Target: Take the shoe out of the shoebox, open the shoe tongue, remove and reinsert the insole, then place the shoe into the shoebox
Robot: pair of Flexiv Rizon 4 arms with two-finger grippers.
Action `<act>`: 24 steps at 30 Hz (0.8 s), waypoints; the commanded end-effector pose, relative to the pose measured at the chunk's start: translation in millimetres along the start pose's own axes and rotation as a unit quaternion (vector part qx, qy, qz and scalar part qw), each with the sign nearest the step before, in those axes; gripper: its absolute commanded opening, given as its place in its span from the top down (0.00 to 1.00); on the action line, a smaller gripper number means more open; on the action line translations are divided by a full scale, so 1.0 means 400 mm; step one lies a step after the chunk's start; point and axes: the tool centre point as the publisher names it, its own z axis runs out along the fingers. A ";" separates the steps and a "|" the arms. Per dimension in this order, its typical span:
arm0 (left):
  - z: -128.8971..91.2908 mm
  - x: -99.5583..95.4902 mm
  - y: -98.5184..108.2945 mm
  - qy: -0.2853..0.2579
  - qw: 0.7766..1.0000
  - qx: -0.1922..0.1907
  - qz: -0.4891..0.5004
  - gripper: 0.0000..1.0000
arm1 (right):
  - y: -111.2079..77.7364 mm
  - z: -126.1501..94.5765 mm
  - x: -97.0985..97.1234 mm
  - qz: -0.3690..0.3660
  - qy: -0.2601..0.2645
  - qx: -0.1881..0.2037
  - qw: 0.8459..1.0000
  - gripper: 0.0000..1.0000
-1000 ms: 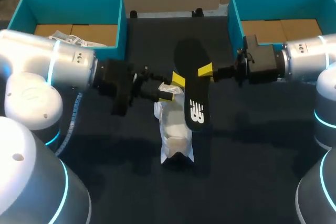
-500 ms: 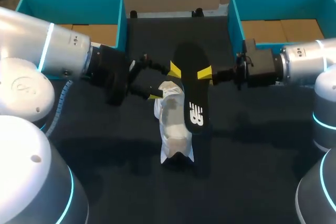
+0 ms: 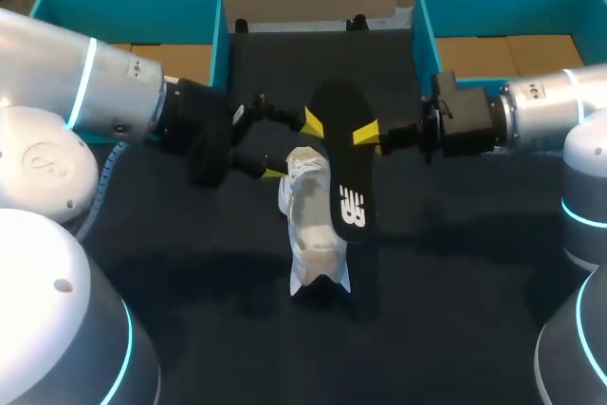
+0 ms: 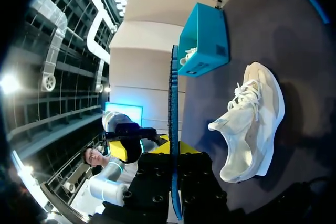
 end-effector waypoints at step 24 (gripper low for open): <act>-0.002 -0.081 0.016 0.241 0.966 0.000 -0.091 0.00 | -0.014 0.020 -0.018 0.010 -0.006 0.003 1.000 1.00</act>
